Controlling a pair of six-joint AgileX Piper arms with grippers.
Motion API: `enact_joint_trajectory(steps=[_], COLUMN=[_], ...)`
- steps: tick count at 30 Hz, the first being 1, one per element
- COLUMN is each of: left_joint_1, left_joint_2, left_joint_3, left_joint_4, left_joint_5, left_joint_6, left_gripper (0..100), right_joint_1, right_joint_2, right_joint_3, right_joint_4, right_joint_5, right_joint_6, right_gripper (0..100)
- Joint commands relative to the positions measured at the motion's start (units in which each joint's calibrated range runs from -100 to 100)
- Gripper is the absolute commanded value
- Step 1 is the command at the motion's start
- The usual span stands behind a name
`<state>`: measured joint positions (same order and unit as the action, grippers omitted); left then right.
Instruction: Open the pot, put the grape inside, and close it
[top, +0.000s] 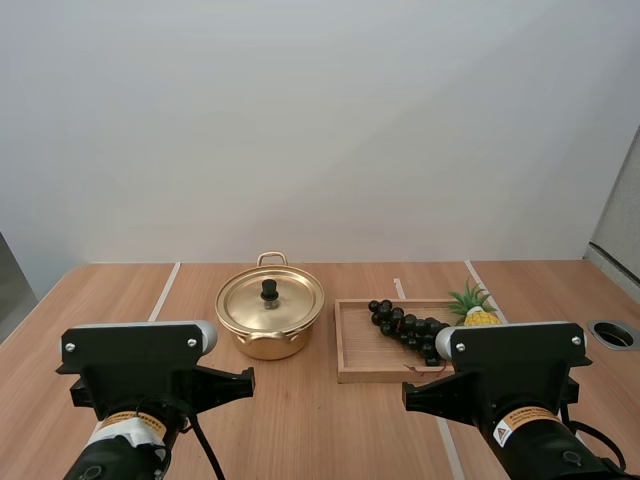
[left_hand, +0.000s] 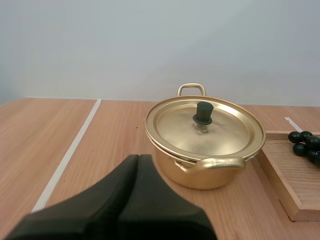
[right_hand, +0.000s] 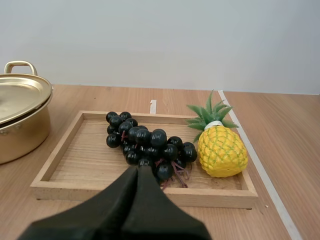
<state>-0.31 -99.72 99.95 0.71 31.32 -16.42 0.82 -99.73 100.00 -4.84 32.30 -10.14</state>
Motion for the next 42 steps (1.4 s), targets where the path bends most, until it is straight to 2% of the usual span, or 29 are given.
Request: enact_joint_trajectory(steps=[1, 32, 37, 42], left_joint_1=[0.09, 0.09, 0.09, 0.09], left_joint_2=[-0.3, -0.3, -0.3, -0.3], left_joint_3=[0.1, 0.1, 0.1, 0.1], left_joint_4=[-0.7, -0.7, -0.7, -0.7], left_joint_5=[-0.5, -0.5, -0.5, -0.7], left_joint_6=[-0.6, -0.6, -0.6, -0.6], left_gripper=[0, 0, 0, 0], right_joint_1=[-0.2, -0.2, -0.2, -0.2], right_joint_2=[-0.3, -0.3, -0.3, -0.3], right_joint_3=[0.0, 0.0, 0.0, 0.0], right_joint_4=[-0.1, -0.1, 6.8, 7.2], right_joint_5=[-1.2, -1.2, -1.2, -3.4], right_joint_6=[-0.3, -0.3, 0.8, 0.8], right_gripper=[0, 0, 0, 0])
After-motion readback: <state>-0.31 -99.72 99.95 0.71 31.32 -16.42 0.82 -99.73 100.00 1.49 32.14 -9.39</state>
